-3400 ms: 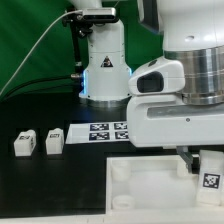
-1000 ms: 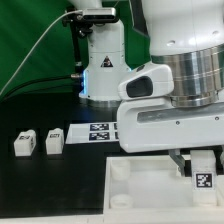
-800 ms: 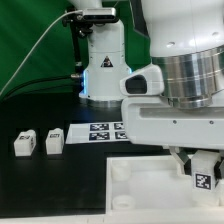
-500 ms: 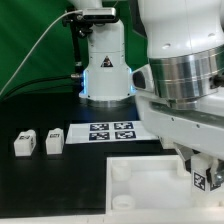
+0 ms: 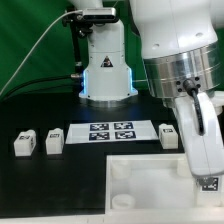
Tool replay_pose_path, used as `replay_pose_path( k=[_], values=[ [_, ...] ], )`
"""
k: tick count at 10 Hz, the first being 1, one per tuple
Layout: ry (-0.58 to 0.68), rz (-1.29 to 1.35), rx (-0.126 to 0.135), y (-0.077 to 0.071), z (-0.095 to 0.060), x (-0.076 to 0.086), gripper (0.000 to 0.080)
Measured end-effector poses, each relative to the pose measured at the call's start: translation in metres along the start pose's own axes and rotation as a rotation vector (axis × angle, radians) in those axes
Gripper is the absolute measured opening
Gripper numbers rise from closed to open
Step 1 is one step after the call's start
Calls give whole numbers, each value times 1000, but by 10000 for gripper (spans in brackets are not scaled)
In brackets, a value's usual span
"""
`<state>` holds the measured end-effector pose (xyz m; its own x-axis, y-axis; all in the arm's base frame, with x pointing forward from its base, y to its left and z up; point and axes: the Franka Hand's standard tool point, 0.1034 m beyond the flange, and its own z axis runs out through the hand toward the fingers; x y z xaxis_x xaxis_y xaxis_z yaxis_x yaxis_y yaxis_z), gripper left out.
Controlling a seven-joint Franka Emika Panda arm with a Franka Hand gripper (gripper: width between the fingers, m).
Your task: Assemble one leg
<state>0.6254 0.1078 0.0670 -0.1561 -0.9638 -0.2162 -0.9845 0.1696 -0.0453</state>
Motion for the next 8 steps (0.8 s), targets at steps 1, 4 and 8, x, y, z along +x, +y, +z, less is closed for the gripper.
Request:
replay_pose_path(
  k=[1, 4, 8],
  values=[
    [1, 56, 0, 0, 0, 0, 294],
    [2, 46, -2, 1, 1, -1, 511],
    [-29, 9, 23, 2, -31, -16, 640]
  ],
)
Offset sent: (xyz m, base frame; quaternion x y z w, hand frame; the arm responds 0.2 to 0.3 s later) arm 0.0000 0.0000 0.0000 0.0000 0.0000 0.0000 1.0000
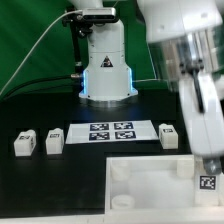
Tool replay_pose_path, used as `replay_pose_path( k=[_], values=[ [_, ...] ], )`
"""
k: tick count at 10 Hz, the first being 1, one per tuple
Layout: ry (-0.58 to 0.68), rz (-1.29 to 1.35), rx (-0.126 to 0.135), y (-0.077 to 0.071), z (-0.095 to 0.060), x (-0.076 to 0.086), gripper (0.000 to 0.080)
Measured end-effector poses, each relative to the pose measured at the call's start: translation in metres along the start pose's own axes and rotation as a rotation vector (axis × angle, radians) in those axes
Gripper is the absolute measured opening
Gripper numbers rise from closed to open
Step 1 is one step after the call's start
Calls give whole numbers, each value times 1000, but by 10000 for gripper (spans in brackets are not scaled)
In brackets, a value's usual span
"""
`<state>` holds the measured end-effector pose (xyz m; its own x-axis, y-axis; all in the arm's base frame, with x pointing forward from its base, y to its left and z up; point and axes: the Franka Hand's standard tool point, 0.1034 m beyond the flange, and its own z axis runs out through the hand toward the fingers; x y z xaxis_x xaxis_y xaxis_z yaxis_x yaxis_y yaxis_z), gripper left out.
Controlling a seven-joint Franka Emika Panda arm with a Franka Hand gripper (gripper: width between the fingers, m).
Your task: Assemble one leg
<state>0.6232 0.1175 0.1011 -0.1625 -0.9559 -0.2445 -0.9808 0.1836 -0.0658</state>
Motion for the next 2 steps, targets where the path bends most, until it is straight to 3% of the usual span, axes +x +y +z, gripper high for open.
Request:
replay_pose_path(
  k=[2],
  values=[
    [-2, -6, -6, 1, -1, -1, 648]
  ],
)
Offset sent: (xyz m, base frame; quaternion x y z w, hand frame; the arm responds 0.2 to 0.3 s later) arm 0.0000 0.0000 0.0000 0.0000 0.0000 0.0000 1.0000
